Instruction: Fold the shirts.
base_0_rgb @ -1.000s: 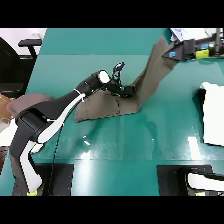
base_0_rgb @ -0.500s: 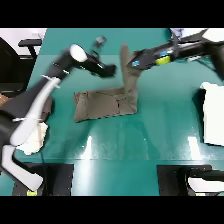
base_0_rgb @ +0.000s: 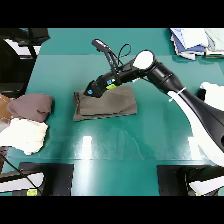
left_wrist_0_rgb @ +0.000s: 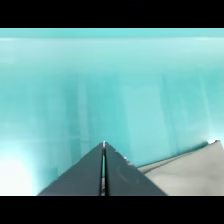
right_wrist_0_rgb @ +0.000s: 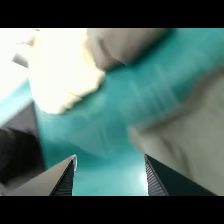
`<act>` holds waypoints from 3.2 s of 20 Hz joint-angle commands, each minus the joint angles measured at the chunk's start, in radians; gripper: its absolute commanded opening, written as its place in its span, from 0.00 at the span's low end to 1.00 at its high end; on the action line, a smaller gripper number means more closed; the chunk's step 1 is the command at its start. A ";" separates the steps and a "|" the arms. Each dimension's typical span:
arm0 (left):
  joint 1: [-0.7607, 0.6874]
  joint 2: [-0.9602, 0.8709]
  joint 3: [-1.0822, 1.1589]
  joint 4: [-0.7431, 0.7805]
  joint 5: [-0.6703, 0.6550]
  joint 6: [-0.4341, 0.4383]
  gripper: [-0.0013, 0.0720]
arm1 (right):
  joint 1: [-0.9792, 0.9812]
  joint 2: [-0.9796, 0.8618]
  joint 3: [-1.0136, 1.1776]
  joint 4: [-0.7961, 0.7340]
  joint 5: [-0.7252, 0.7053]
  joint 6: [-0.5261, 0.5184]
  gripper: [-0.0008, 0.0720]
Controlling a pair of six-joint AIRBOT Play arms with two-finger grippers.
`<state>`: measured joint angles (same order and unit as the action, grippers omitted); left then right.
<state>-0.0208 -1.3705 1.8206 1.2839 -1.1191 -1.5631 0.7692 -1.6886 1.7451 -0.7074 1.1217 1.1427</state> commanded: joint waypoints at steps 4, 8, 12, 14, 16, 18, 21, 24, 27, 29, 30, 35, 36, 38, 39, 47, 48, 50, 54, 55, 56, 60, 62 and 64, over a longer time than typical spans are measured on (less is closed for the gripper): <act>0.027 0.030 0.000 0.006 -0.043 0.000 0.06 | -0.319 0.116 -0.275 -0.159 0.034 0.137 0.69; 0.027 0.023 -0.003 -0.059 -0.041 0.000 0.06 | -0.536 0.121 -0.456 -0.130 0.042 0.194 0.71; 0.027 0.008 -0.006 -0.082 -0.042 0.001 0.06 | -0.574 0.028 -0.483 -0.045 0.074 0.192 0.71; 0.027 0.005 -0.006 -0.085 -0.046 0.004 0.06 | -0.536 -0.040 -0.438 -0.043 0.095 0.192 0.71; 0.027 0.003 -0.006 -0.089 -0.054 0.023 0.06 | -0.479 -0.103 -0.384 -0.043 0.094 0.192 0.71; 0.027 0.003 -0.006 -0.088 -0.062 0.027 0.06 | -0.417 -0.169 -0.315 -0.042 0.112 0.192 0.71; 0.027 0.003 -0.006 -0.091 -0.079 0.027 0.06 | -0.336 -0.253 -0.216 -0.043 0.121 0.192 0.68; 0.019 0.003 -0.008 -0.126 -0.089 0.027 0.06 | -0.295 -0.271 -0.147 -0.046 0.059 0.192 0.11; -0.052 0.003 -0.008 -0.111 -0.084 0.027 0.06 | -0.324 -0.267 -0.059 -0.052 0.062 0.193 0.04; -0.114 0.003 -0.008 -0.111 -0.083 0.033 0.06 | -0.392 -0.255 0.010 -0.055 0.109 0.194 0.04; -0.149 0.003 -0.008 -0.111 -0.083 0.039 0.06 | -0.437 -0.236 0.030 -0.055 0.116 0.197 0.04; -0.288 0.003 -0.008 -0.111 -0.058 0.053 0.06 | -0.757 -0.061 0.043 -0.109 0.114 0.234 0.04; -0.305 0.003 -0.008 -0.111 -0.042 0.053 0.06 | -0.821 -0.026 0.043 -0.153 0.117 0.250 0.04; -0.333 0.003 -0.008 -0.111 -0.014 0.053 0.06 | -0.958 0.045 0.043 -0.231 0.122 0.257 0.04; -0.344 0.003 -0.008 -0.111 0.002 0.053 0.06 | -1.020 0.073 0.043 -0.254 0.124 0.257 0.04; -0.359 0.003 -0.008 -0.122 0.064 0.052 0.06 | -1.369 0.137 0.042 -0.262 0.143 0.282 0.04; -0.359 0.003 -0.008 -0.122 0.064 0.052 0.06 | -1.378 0.137 0.042 -0.261 0.137 0.287 0.04; -0.359 0.003 -0.008 -0.122 0.064 0.052 0.06 | -1.379 0.145 0.043 -0.256 0.131 0.288 0.04; -0.359 0.001 -0.008 -0.122 0.063 0.052 0.06 | -1.379 0.211 0.043 -0.227 0.098 0.287 0.04; -0.359 0.000 -0.008 -0.121 0.063 0.052 0.06 | -1.381 0.236 0.043 -0.230 0.098 0.287 0.04; -0.359 -0.001 -0.008 -0.121 0.062 0.052 0.06 | -1.381 0.261 0.043 -0.230 0.102 0.287 0.04; -0.359 -0.001 -0.008 -0.121 0.063 0.053 0.06 | -1.381 0.332 0.043 -0.255 0.151 0.286 0.04; -0.359 -0.001 -0.008 -0.121 0.060 0.053 0.06 | -1.381 0.359 0.043 -0.321 0.205 0.287 0.04; -0.359 -0.001 -0.008 -0.118 0.060 0.054 0.06 | -1.381 0.379 0.040 -0.394 0.266 0.290 0.04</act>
<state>-0.3801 -1.3708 1.8126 1.1629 -1.0573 -1.5105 -0.6109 -1.3449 1.7874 -1.0100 1.3083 1.4296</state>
